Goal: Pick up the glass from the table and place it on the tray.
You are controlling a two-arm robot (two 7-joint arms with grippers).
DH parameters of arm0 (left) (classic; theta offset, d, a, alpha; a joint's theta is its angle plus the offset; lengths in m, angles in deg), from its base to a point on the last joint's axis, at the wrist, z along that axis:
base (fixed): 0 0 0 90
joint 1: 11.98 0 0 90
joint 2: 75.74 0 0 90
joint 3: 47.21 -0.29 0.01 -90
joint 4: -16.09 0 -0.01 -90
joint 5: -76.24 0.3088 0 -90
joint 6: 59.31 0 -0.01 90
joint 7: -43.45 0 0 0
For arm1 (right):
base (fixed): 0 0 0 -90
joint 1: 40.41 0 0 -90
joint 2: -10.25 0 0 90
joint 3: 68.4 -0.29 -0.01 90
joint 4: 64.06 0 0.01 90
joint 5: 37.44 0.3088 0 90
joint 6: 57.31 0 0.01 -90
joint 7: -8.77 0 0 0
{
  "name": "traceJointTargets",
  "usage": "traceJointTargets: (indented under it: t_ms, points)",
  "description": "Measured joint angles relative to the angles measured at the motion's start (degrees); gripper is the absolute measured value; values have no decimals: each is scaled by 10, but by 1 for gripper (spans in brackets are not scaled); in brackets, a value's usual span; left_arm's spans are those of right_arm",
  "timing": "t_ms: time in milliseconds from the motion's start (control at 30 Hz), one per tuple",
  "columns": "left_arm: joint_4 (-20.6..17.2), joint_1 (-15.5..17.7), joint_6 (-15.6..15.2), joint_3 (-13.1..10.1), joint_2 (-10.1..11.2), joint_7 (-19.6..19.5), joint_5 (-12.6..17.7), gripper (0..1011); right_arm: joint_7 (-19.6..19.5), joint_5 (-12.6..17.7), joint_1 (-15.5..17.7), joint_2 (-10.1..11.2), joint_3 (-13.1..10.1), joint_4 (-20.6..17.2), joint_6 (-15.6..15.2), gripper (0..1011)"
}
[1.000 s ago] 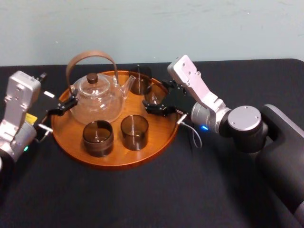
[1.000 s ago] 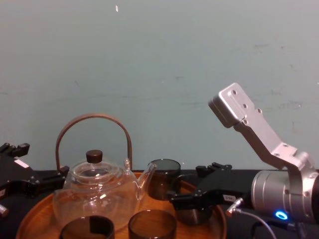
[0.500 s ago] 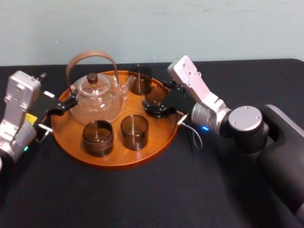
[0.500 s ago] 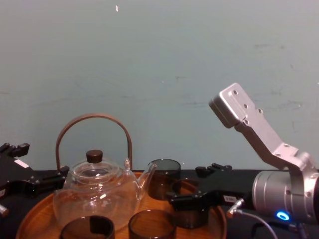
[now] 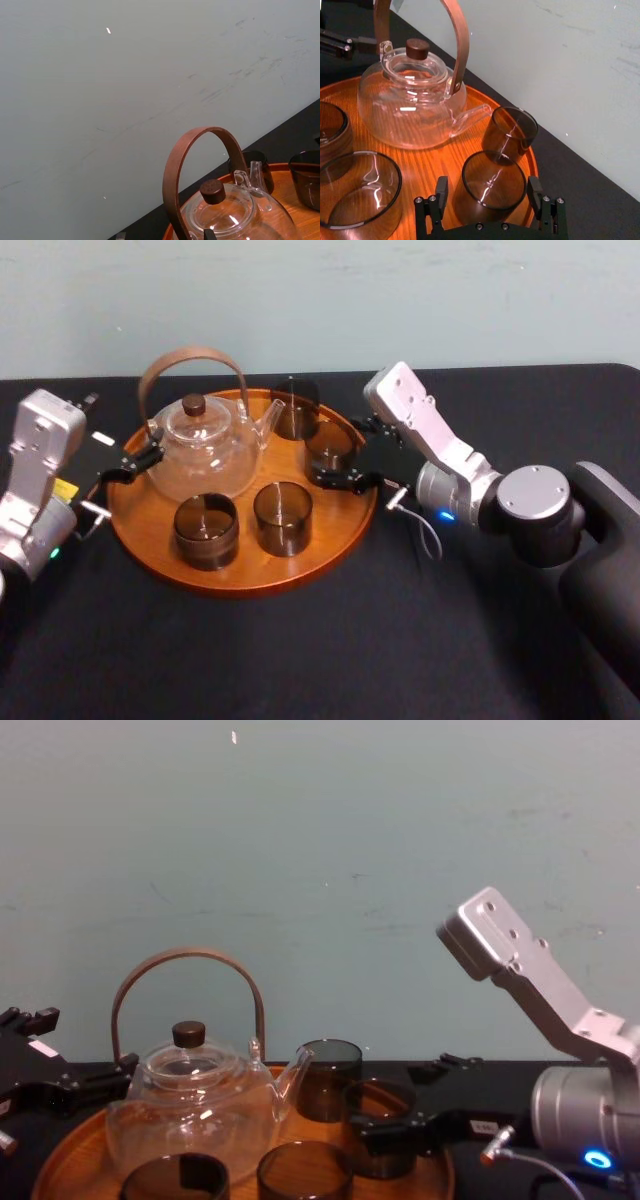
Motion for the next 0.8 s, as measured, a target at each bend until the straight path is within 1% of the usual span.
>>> traceJointTargets:
  t_ms: [433,600,700,800]
  points:
    - [0,0,0,0,0,0,0,1010,2,5,22,21,-11,-23,-7,1002]
    - [0,0,0,0,0,0,0,1009,3,10,38,36,-18,-46,-9,1002]
    - [0,0,0,0,0,0,0,1010,1,14,53,46,-26,-66,-11,1002]
    - [0,0,0,0,0,0,0,1009,-11,17,72,58,-39,-90,-13,1002]
